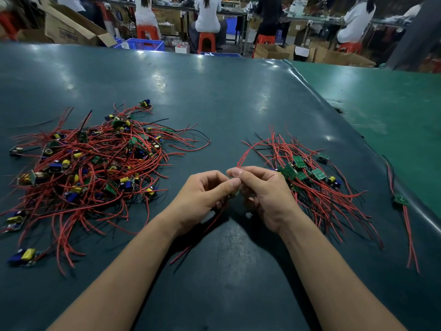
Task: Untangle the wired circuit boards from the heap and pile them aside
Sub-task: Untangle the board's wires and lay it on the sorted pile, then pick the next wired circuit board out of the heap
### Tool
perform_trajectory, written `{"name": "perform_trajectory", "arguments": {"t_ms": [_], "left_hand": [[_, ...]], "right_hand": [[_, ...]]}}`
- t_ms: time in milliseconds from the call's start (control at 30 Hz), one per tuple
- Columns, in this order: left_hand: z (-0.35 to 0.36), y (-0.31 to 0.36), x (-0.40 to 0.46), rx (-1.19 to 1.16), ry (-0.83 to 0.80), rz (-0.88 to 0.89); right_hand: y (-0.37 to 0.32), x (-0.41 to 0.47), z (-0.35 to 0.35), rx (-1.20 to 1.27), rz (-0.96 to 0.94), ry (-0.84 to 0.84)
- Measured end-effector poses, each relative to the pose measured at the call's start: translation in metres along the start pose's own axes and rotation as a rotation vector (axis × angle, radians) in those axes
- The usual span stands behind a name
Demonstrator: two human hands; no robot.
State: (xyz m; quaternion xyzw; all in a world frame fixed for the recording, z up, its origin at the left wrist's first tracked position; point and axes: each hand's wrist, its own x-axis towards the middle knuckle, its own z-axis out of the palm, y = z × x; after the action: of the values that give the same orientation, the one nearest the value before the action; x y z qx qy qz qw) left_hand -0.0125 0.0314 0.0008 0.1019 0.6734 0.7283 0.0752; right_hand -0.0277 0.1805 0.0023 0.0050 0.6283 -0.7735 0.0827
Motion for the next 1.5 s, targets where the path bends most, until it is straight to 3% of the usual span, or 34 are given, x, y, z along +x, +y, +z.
{"name": "perform_trajectory", "arguments": {"t_ms": [300,467,700,1100,1300,1500], "left_hand": [[-0.001,-0.002,0.001,-0.013,-0.052,-0.049],[-0.001,0.001,-0.002,-0.021,-0.113,-0.043],[-0.004,0.001,-0.001,-0.081,-0.087,-0.067],[-0.006,0.001,-0.002,-0.094,-0.117,-0.072],[-0.006,0.002,-0.002,-0.098,-0.102,-0.084],[-0.006,0.002,-0.002,-0.136,-0.076,-0.086]], "right_hand": [[-0.009,0.01,-0.011,0.156,-0.164,0.332],[-0.011,0.014,-0.011,0.34,-0.009,0.275],[-0.003,0.012,-0.014,0.034,-0.273,0.393],[-0.005,0.013,-0.016,0.052,-0.305,0.459],[0.001,0.013,-0.018,-0.269,-0.367,0.479],[-0.003,0.012,-0.02,-0.139,-0.34,0.426]]}}
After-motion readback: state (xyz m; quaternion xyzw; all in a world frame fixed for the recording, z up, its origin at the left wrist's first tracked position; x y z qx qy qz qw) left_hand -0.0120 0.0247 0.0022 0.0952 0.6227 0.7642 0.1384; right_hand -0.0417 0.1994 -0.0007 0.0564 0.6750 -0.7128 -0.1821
